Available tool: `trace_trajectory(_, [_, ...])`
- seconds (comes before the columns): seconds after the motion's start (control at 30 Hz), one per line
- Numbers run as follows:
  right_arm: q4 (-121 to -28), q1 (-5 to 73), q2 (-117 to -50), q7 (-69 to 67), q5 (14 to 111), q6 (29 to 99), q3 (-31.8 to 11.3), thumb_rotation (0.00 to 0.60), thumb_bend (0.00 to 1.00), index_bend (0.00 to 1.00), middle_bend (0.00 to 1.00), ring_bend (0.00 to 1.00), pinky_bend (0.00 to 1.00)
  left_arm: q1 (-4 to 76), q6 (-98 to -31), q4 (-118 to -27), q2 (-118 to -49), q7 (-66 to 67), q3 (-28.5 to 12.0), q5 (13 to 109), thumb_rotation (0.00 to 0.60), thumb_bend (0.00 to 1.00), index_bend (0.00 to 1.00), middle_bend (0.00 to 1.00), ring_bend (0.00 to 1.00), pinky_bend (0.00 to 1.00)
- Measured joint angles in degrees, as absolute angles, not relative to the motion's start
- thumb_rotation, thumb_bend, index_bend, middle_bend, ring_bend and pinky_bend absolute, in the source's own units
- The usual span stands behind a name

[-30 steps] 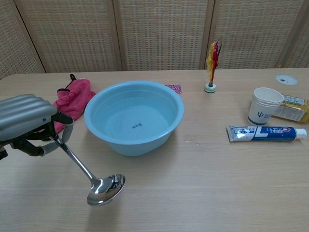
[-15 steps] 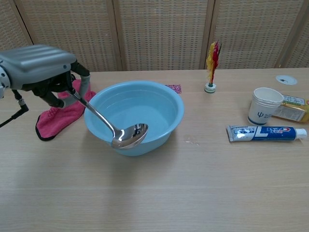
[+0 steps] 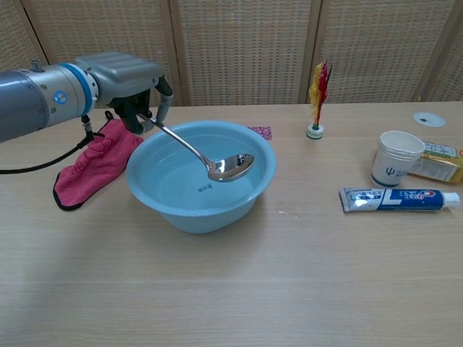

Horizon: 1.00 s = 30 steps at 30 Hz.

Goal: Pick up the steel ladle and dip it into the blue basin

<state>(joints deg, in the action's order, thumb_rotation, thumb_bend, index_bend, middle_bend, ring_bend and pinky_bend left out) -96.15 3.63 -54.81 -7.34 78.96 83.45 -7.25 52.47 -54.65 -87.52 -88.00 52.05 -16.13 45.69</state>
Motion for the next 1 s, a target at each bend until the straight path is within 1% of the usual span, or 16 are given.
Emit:
trace_trajectory(0.13, [-96.0,3.7,-54.8,-7.3,78.7,83.3,-7.4,0.600,0.00,0.00,0.00,0.00,0.00,55.2,-53.5,-81.3,-91.1,52.2,-15.6,44.4,0.600,0.53,0.66,0.93,0.88,1.00])
trace_trajectory(0.33, [-95.8,3.8,-54.8,-7.6,78.4,82.8,-7.5,0.600,0.00,0.00,0.00,0.00,0.00,57.8,-52.4,-75.1,-94.9,52.3,-13.9,43.9,0.600,0.53,0.67,0.93,0.88,1.00])
trace_trajectory(0.53, [-95.6,3.8,-54.6,-8.2,78.1,82.6,-7.6,0.600,0.00,0.00,0.00,0.00,0.00,59.7,-52.1,-71.7,-97.6,54.1,-12.8,41.7,0.600,0.53,0.67,0.93,0.88,1.00])
trace_trajectory(0.67, [-95.2,3.8,-54.5,-9.0,77.8,82.3,-7.8,0.600,0.00,0.00,0.00,0.00,0.00,60.7,-52.1,-69.4,-99.1,55.9,-12.0,40.5,0.600,0.53,0.69,0.93,0.88,1.00])
trace_trajectory(1.0, [-95.1,3.9,-54.3,-9.5,77.5,81.9,-8.0,0.600,0.00,0.00,0.00,0.00,0.00,62.6,-52.9,-66.5,-100.9,59.7,-10.3,38.4,0.600,0.54,0.71,0.93,0.88,1.00])
